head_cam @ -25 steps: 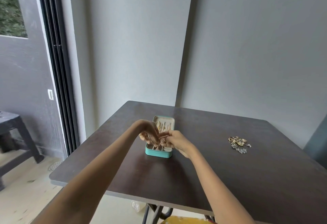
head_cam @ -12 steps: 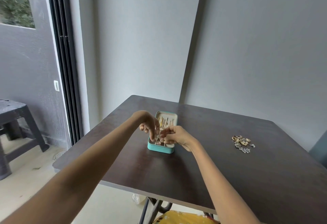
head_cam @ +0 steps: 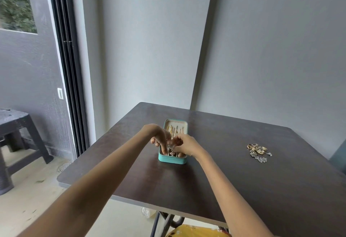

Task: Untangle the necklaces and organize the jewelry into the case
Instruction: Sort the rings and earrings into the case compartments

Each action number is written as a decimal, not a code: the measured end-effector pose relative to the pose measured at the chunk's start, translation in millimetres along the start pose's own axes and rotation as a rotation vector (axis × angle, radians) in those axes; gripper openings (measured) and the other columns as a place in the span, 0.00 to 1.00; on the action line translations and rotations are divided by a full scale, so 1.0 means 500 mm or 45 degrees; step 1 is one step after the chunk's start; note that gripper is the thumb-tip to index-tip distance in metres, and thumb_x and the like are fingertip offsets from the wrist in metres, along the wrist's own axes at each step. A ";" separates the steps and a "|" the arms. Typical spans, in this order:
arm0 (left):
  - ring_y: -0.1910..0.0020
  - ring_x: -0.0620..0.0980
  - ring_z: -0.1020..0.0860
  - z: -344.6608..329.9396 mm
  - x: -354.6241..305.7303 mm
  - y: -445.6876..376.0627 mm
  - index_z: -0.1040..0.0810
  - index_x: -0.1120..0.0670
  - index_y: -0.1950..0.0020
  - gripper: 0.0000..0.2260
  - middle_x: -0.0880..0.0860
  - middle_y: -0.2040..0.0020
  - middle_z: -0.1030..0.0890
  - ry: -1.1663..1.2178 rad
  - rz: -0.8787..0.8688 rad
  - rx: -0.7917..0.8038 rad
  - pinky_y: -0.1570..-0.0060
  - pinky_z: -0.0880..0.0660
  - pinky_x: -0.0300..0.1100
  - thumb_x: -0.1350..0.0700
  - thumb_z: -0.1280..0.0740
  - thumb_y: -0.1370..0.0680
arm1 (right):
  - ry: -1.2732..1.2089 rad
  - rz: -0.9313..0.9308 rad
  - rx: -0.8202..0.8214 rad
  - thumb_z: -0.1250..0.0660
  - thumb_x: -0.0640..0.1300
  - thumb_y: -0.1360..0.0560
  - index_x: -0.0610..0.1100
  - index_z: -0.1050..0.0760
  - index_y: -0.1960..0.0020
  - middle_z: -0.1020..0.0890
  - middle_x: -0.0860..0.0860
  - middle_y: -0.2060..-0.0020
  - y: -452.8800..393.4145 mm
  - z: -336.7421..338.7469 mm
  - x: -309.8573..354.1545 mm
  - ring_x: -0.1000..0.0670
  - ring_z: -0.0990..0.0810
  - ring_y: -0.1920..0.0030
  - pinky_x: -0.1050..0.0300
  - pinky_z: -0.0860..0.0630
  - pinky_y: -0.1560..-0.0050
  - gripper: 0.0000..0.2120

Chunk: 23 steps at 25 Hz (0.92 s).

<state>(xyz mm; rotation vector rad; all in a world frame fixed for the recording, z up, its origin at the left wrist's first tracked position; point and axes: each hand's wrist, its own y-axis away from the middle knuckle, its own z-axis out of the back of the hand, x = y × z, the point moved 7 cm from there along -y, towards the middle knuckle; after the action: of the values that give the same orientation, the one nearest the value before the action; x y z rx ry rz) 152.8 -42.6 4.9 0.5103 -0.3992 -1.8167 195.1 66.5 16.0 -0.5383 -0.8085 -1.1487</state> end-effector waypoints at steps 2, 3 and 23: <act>0.70 0.46 0.36 -0.002 -0.001 0.003 0.31 0.54 0.47 0.16 0.51 0.65 0.32 0.010 -0.014 -0.008 0.73 0.36 0.37 0.53 0.27 0.28 | 0.057 0.008 0.006 0.32 0.31 0.30 0.42 0.25 0.51 0.21 0.48 0.61 0.001 -0.002 0.005 0.57 0.24 0.76 0.66 0.26 0.74 0.11; 0.70 0.46 0.36 -0.003 -0.001 0.005 0.31 0.54 0.48 0.16 0.51 0.66 0.32 0.022 -0.017 -0.009 0.73 0.37 0.36 0.53 0.27 0.28 | 0.064 0.007 0.007 0.32 0.31 0.30 0.42 0.25 0.51 0.21 0.49 0.62 0.001 -0.001 0.005 0.58 0.24 0.77 0.66 0.26 0.75 0.11; 0.73 0.44 0.33 0.055 -0.052 0.042 0.29 0.53 0.46 0.10 0.49 0.66 0.29 0.271 -0.187 -0.189 0.76 0.37 0.34 0.53 0.32 0.24 | -0.296 -0.029 -0.271 0.33 0.43 0.25 0.46 0.29 0.54 0.26 0.52 0.65 -0.003 0.059 -0.030 0.54 0.29 0.72 0.62 0.32 0.74 0.04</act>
<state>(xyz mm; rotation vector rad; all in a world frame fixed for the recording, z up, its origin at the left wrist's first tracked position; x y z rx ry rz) 161.8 -23.5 42.5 0.6351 -0.0822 -1.8929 182.4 96.7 22.2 -0.8532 -0.8974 -1.2149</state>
